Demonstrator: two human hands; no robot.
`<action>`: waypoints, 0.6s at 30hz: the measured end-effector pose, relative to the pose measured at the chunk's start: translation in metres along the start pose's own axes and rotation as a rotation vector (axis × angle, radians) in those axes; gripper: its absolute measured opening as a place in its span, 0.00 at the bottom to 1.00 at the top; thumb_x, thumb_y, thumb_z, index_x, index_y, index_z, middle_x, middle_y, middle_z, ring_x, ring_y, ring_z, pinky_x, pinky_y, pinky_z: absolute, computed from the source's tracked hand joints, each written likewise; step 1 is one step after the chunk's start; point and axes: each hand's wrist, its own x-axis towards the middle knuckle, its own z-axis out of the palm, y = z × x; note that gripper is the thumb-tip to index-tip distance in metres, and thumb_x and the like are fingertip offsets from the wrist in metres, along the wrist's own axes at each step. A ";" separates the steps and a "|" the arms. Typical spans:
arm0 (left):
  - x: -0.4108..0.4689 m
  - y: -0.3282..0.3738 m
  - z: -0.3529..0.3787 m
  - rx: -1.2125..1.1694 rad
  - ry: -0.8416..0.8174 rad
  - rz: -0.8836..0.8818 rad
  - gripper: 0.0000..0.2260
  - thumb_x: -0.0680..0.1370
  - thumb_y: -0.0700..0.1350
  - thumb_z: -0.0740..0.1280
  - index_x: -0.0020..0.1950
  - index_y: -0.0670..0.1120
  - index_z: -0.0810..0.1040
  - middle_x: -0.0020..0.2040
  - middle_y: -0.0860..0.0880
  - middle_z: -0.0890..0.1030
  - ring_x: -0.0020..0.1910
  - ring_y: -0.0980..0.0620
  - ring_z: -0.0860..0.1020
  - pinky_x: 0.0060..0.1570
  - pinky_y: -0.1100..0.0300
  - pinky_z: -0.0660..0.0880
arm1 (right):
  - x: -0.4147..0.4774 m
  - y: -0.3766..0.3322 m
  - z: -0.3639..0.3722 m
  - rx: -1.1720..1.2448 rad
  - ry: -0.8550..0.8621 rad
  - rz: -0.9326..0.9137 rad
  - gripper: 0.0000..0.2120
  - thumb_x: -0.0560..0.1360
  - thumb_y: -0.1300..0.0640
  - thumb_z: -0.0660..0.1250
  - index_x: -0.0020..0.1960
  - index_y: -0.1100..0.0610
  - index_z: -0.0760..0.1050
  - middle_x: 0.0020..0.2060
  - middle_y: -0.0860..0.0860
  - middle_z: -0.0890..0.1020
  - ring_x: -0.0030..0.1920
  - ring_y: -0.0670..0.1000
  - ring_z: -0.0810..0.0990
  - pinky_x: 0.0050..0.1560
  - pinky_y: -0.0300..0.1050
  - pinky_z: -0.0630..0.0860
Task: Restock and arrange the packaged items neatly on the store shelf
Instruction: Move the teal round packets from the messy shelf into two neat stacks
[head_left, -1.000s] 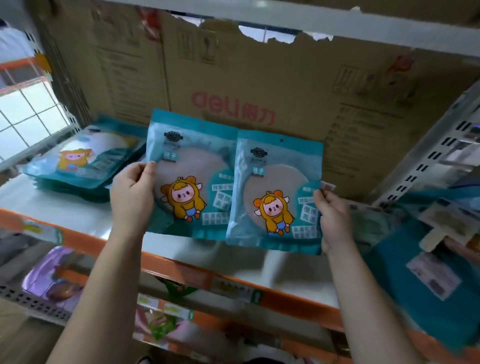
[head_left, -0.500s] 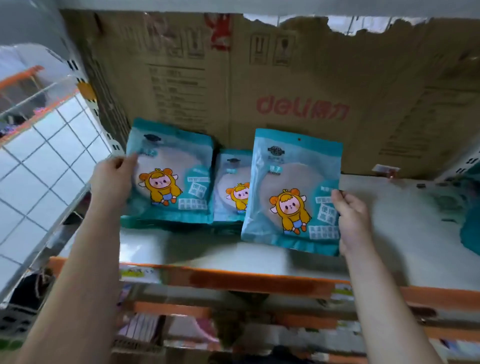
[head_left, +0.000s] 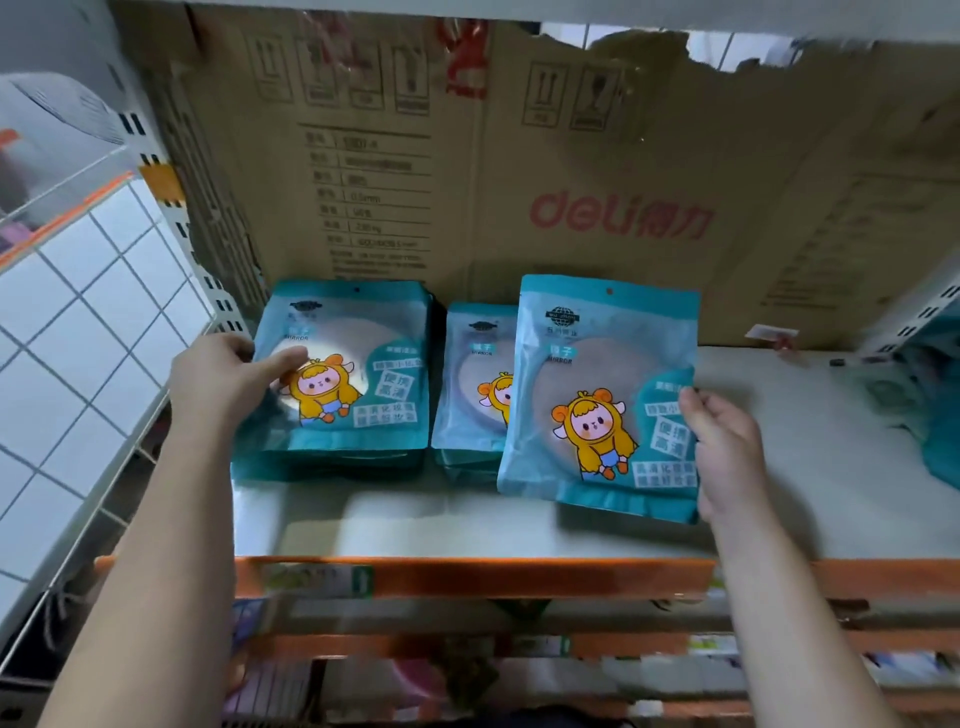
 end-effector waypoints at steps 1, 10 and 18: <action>0.001 0.001 0.000 0.013 0.005 0.010 0.18 0.69 0.61 0.73 0.37 0.46 0.79 0.32 0.48 0.78 0.33 0.52 0.74 0.28 0.58 0.65 | -0.001 0.000 -0.001 -0.002 0.005 0.006 0.08 0.80 0.55 0.63 0.49 0.58 0.77 0.36 0.49 0.85 0.36 0.48 0.85 0.32 0.41 0.81; 0.005 0.005 0.001 0.145 0.074 0.046 0.24 0.71 0.63 0.70 0.50 0.43 0.82 0.40 0.45 0.81 0.41 0.44 0.77 0.29 0.58 0.65 | -0.007 -0.001 -0.008 -0.027 0.016 0.035 0.08 0.80 0.53 0.63 0.48 0.56 0.77 0.35 0.47 0.85 0.35 0.47 0.85 0.30 0.39 0.79; -0.019 0.015 0.009 0.280 0.216 0.229 0.19 0.76 0.53 0.69 0.61 0.42 0.78 0.57 0.38 0.77 0.57 0.36 0.73 0.55 0.44 0.69 | -0.005 -0.007 -0.001 -0.047 0.011 0.071 0.09 0.80 0.51 0.64 0.48 0.55 0.78 0.40 0.50 0.86 0.40 0.50 0.86 0.36 0.45 0.82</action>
